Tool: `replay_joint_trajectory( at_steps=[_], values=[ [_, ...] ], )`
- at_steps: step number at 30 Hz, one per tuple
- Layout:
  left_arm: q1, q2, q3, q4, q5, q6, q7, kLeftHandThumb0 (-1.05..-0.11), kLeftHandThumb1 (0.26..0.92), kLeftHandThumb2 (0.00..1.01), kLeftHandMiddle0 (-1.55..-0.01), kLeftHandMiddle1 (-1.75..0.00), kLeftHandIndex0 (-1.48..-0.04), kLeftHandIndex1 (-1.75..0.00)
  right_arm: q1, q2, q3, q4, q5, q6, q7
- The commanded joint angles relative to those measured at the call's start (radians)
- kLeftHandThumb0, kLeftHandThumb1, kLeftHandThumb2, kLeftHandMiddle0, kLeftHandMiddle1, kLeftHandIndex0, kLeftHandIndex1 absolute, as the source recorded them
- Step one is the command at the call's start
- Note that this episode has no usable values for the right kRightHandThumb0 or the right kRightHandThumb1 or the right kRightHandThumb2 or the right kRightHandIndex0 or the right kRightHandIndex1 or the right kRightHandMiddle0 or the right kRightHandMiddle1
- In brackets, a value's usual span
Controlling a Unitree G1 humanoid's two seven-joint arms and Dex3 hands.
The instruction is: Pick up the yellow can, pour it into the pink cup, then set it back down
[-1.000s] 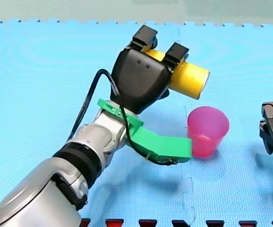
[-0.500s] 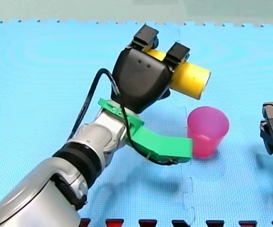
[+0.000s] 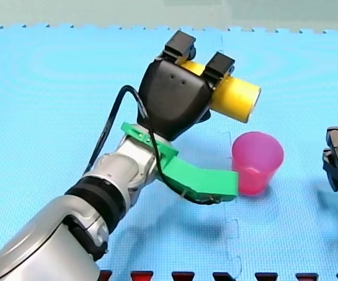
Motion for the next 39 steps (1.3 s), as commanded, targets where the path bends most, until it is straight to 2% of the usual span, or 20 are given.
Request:
replay_joint_trajectory(
  at_steps=[1, 11, 15, 18, 20, 21, 22, 23, 25, 29, 31, 36, 39],
  values=[
    [-0.003, 0.003, 0.002, 0.001, -0.005, 0.006, 0.014, -0.382, 0.858, 0.00, -0.72, -1.71, -0.75, -1.15, 0.000, -0.003, -0.002, -0.001, 0.004, -0.003, 0.000],
    [0.000, 0.004, 0.018, -0.001, -0.023, -0.009, 0.037, -0.375, 0.862, 0.00, -0.72, -1.71, -0.76, -1.13, -0.001, -0.002, -0.003, -0.001, 0.005, -0.003, 0.003],
    [0.015, 0.014, 0.063, 0.002, -0.078, -0.089, 0.080, -0.376, 0.866, 0.00, -0.72, -1.71, -0.73, -1.20, -0.001, -0.003, -0.003, -0.001, 0.006, 0.000, 0.003],
    [0.025, 0.012, 0.104, 0.021, -0.130, -0.165, 0.112, -0.389, 0.871, 0.00, -0.72, -1.71, -0.80, -0.97, -0.001, -0.004, -0.003, 0.000, 0.006, 0.002, 0.005],
    [0.043, 0.005, 0.170, 0.033, -0.220, -0.300, 0.088, -0.440, 0.874, 0.00, -0.87, -1.20, -0.98, -0.40, -0.001, -0.005, -0.004, 0.000, 0.006, 0.002, 0.006],
    [0.053, 0.001, 0.204, 0.036, -0.267, -0.362, 0.060, -0.469, 0.851, 0.00, -0.94, -0.92, -1.05, -0.23, 0.000, -0.005, -0.004, -0.001, 0.006, 0.002, 0.006],
    [0.065, -0.002, 0.239, 0.037, -0.317, -0.418, 0.020, -0.489, 0.828, 0.00, -1.03, -0.59, -1.11, -0.10, 0.000, -0.005, -0.004, -0.001, 0.006, 0.002, 0.006],
    [0.080, -0.008, 0.277, 0.033, -0.374, -0.467, -0.031, -0.497, 0.814, 0.00, -1.09, -0.40, -1.14, -0.05, 0.000, -0.005, -0.004, -0.001, 0.006, 0.002, 0.006],
    [0.114, -0.018, 0.345, 0.013, -0.477, -0.531, -0.122, -0.516, 0.796, 0.00, -1.20, -0.17, -1.18, -0.02, 0.000, -0.006, -0.004, -0.002, 0.006, 0.003, 0.007],
    [0.160, -0.041, 0.432, -0.003, -0.630, -0.636, -0.274, -0.520, 0.787, 0.00, -1.26, -0.08, -1.20, -0.01, -0.002, -0.008, -0.005, -0.001, 0.006, 0.005, 0.009],
    [0.190, -0.057, 0.485, -0.012, -0.739, -0.683, -0.410, -0.499, 0.787, 0.00, -1.27, -0.06, -1.21, -0.01, -0.003, -0.009, -0.006, 0.000, 0.006, 0.006, 0.011],
    [0.236, -0.064, 0.558, -0.025, -0.881, -0.730, -0.592, -0.461, 0.797, 0.00, -1.29, -0.04, -1.22, -0.01, -0.005, -0.011, -0.008, 0.002, 0.007, 0.008, 0.014],
    [0.255, -0.079, 0.611, -0.031, -0.982, -0.746, -0.722, -0.451, 0.798, 0.00, -1.30, -0.04, -1.22, -0.01, -0.005, -0.012, -0.009, 0.000, 0.007, 0.009, 0.015]
  ],
)
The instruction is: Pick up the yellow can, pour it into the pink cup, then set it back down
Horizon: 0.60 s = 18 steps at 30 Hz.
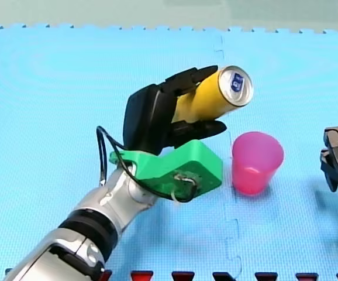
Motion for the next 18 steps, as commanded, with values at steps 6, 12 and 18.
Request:
replay_joint_trajectory(
  at_steps=[6, 12, 18],
  values=[
    [0.131, -0.045, 0.305, -0.077, -0.464, -0.120, -0.461, -0.431, 0.800, 0.00, -1.32, -0.03, -1.22, 0.00, -0.005, -0.022, -0.010, -0.003, 0.015, 0.014, 0.015],
    [0.177, -0.056, 0.348, -0.092, -0.527, -0.077, -0.549, -0.408, 0.805, 0.00, -1.35, -0.03, -1.21, 0.00, -0.005, -0.026, -0.014, -0.003, 0.018, 0.018, 0.020],
    [0.190, -0.051, 0.399, -0.063, -0.562, -0.024, -0.595, -0.373, 0.810, 0.00, -1.34, -0.02, -1.20, 0.00, -0.003, -0.027, -0.019, -0.006, 0.023, 0.018, 0.028]
  ],
)
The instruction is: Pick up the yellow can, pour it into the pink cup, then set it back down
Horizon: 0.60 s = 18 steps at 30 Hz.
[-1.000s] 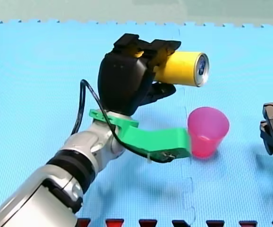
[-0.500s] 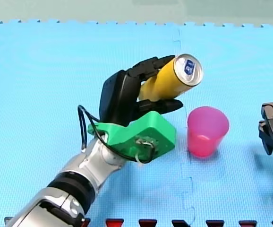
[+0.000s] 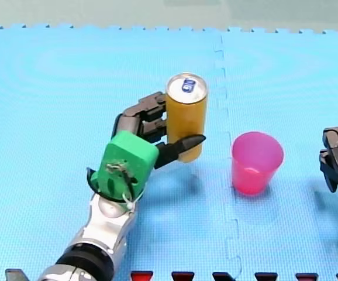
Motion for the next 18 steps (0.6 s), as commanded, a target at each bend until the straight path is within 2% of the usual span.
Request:
replay_joint_trajectory(
  at_steps=[1, 5, 14, 18],
  values=[
    [0.033, -0.005, 0.116, -0.023, -0.096, 0.013, -0.066, -0.371, 0.811, 0.00, -1.34, -0.01, -1.20, 0.00, -0.002, -0.025, -0.016, -0.006, 0.021, 0.016, 0.010],
    [0.037, -0.008, 0.141, -0.020, -0.091, 0.039, -0.065, -0.365, 0.814, 0.00, -1.32, 0.00, -1.20, 0.00, 0.001, -0.028, -0.017, -0.011, 0.022, 0.018, 0.013],
    [0.032, -0.010, 0.198, 0.003, -0.038, 0.042, -0.054, -0.344, 0.819, 0.00, -1.29, 0.00, -1.20, 0.00, 0.005, -0.034, -0.021, -0.013, 0.029, 0.021, 0.021],
    [0.027, -0.012, 0.217, 0.035, -0.020, 0.032, -0.052, -0.338, 0.822, 0.00, -1.29, 0.00, -1.20, 0.00, 0.006, -0.041, -0.024, -0.011, 0.033, 0.021, 0.028]
  ],
)
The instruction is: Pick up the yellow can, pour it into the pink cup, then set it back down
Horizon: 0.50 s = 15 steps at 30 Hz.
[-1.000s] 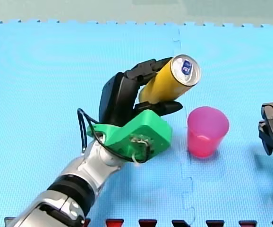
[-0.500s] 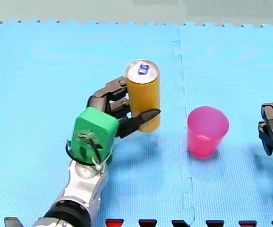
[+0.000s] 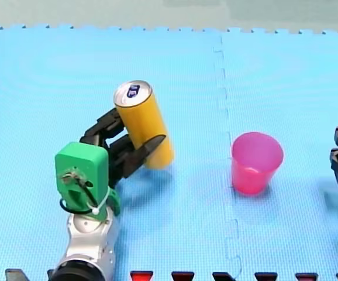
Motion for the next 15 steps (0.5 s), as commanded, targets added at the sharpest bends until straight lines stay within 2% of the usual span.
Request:
replay_joint_trajectory(
  at_steps=[1, 7, 15],
  values=[
    [-0.012, 0.001, 0.013, 0.016, 0.008, -0.018, 0.000, -0.338, 0.822, 0.00, -1.29, 0.00, -1.20, 0.00, 0.001, -0.010, -0.004, -0.001, 0.008, 0.004, 0.004],
    [-0.021, 0.008, 0.026, 0.059, 0.045, -0.077, 0.008, -0.339, 0.823, 0.00, -1.29, 0.00, -1.20, 0.00, 0.004, -0.014, -0.006, -0.002, 0.011, 0.005, 0.012],
    [-0.035, -0.004, 0.038, 0.092, 0.073, -0.102, 0.006, -0.340, 0.823, 0.00, -1.29, 0.00, -1.19, 0.00, 0.008, -0.017, -0.005, -0.003, 0.008, 0.000, 0.010]
  ],
)
